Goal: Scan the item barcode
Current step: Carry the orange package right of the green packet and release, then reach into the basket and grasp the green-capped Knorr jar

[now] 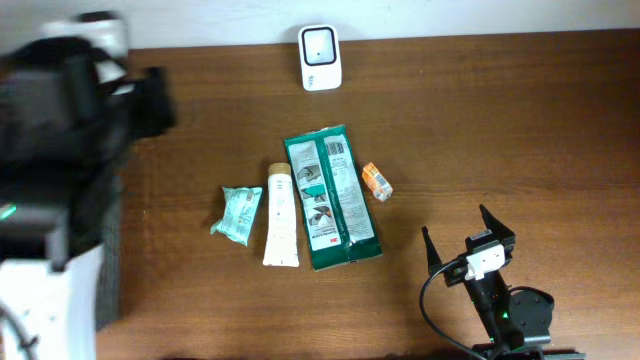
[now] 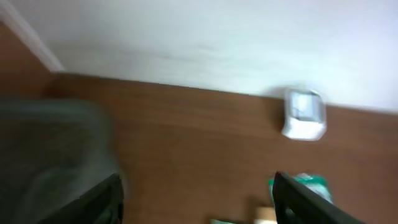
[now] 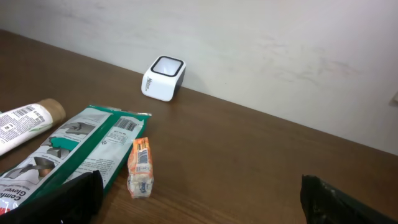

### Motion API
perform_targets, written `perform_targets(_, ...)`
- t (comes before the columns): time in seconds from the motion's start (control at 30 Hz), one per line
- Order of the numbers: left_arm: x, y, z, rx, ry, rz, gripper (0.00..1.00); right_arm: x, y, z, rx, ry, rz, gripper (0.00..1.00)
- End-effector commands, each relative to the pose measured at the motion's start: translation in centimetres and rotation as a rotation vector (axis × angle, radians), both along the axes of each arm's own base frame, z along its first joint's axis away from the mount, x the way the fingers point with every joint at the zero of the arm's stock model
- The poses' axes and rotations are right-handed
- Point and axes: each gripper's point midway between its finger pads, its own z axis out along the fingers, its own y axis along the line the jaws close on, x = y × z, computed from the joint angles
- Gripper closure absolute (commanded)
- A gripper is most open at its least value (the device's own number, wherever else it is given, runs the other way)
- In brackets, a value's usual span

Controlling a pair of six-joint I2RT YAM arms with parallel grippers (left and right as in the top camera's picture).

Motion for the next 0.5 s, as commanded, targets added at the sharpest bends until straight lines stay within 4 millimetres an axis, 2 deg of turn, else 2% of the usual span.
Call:
perform_targets(0.0, -1.7, 7.2, -1.4, -0.055, 0.052, 0.260, 0.25, 0.0, 0.1, -0.2, 0.003, 0.003, 0.002, 0.02)
perform_targets(0.2, -3.7, 13.6, -5.8, -0.137, 0.190, 0.498, 0.21, 0.0, 0.1, -0.2, 0.003, 0.003, 0.002, 0.02)
perform_targets(0.3, -4.6, 16.6, -7.9, -0.197, 0.245, 0.625, 0.11, 0.0, 0.1, -0.2, 0.004, 0.003, 0.002, 0.02)
perform_targets(0.33, -5.0, 18.4, -9.2, -0.223, 0.279, 0.679, 0.09, 0.0, 0.1, -0.2, 0.003, 0.003, 0.002, 0.02)
perform_targets(0.47, -5.5, 21.2, -12.0, -0.259, 0.358, 0.752, 0.07, 0.0, 0.1, -0.2, 0.003, 0.003, 0.002, 0.02)
